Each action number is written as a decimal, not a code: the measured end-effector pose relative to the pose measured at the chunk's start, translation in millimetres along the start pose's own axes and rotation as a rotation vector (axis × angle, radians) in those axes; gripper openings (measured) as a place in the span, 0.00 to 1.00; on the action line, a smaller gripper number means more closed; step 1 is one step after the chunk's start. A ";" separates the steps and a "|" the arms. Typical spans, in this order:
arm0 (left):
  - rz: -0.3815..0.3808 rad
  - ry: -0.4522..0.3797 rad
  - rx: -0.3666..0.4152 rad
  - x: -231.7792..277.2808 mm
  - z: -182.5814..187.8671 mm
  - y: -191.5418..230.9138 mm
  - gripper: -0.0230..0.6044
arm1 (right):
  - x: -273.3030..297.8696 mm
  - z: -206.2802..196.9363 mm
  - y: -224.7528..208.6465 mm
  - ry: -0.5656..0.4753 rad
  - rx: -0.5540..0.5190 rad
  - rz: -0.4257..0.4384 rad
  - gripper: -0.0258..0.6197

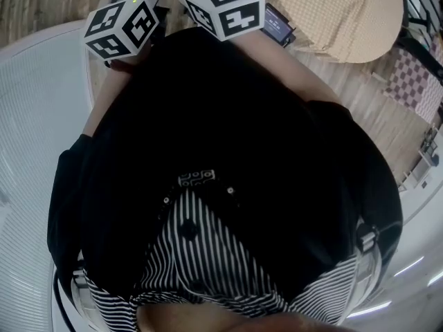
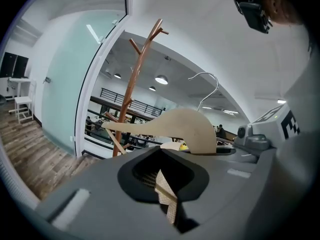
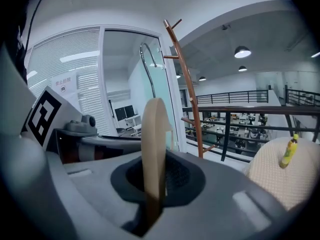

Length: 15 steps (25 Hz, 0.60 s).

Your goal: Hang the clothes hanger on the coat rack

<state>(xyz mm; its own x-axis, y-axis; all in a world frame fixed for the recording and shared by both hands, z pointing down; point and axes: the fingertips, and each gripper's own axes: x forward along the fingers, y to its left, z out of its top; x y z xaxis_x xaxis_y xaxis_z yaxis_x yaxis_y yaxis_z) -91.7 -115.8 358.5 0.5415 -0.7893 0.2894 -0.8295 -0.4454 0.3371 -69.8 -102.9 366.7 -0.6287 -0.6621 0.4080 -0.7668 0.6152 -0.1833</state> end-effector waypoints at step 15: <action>0.090 0.067 -0.006 81.5 12.9 -8.2 0.04 | 25.2 17.9 -85.7 0.002 0.066 0.106 0.07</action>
<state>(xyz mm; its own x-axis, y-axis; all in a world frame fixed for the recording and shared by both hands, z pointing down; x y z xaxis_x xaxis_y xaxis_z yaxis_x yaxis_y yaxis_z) -42.5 -181.9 367.8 0.4730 -0.7958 0.3782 -0.8743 -0.3711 0.3127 -22.3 -180.0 376.6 -0.7066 -0.5938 0.3847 -0.7027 0.6524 -0.2837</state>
